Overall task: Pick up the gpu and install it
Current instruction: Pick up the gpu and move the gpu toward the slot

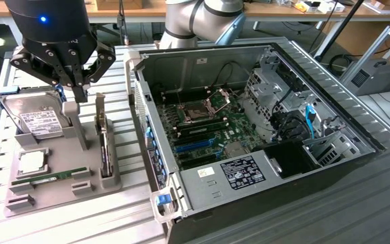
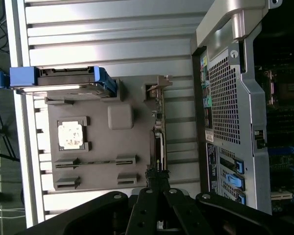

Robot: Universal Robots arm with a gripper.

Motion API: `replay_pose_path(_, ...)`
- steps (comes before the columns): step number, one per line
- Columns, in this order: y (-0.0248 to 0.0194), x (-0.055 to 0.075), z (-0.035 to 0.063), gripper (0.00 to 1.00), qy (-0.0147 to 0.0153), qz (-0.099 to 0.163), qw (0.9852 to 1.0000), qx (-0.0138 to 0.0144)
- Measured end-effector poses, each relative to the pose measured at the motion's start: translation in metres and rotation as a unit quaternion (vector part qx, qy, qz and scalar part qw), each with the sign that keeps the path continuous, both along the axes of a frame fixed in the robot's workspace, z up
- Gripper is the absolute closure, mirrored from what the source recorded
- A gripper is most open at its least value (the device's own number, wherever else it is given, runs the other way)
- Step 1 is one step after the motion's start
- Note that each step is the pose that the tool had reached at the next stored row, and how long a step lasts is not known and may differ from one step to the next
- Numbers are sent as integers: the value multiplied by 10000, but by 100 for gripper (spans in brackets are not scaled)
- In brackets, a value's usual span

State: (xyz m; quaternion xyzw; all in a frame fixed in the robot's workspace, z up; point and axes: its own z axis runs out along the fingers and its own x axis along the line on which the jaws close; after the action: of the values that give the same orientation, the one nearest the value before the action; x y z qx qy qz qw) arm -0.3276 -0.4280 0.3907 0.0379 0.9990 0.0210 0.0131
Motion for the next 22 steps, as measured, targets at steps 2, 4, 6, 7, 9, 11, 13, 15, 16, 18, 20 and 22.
replay_pose_path(2, 0, 0, 0, 89, 0, 0, 10000, 0)
replay_pose_path(4, 0, 0, 0, 89, 0, 0, 10000, 0)
replay_pose_path(6, 0, 0, 0, 76, 0, 0, 10000, 0)
replay_pose_path(7, 0, 0, 0, 70, 0, 0, 10000, 0)
replay_pose_path(9, 0, 0, 0, 64, 0, 0, 10000, 0)
replay_pose_path(11, 0, 0, 0, 58, 0, 0, 10000, 0)
replay_pose_path(13, 0, 0, 0, 58, 0, 0, 10000, 0)
replay_pose_path(15, 0, -1, -25, 58, 0, 0, 10000, 1)
replay_pose_path(16, 0, 0, -47, 58, 0, 0, 10000, 1)
replay_pose_path(18, 0, 0, -87, 58, 0, -1, 10000, 1)
replay_pose_path(20, 0, 0, -140, 58, 0, -1, 10000, 1)
replay_pose_path(22, 0, 0, -181, 58, 0, -2, 10000, 1)
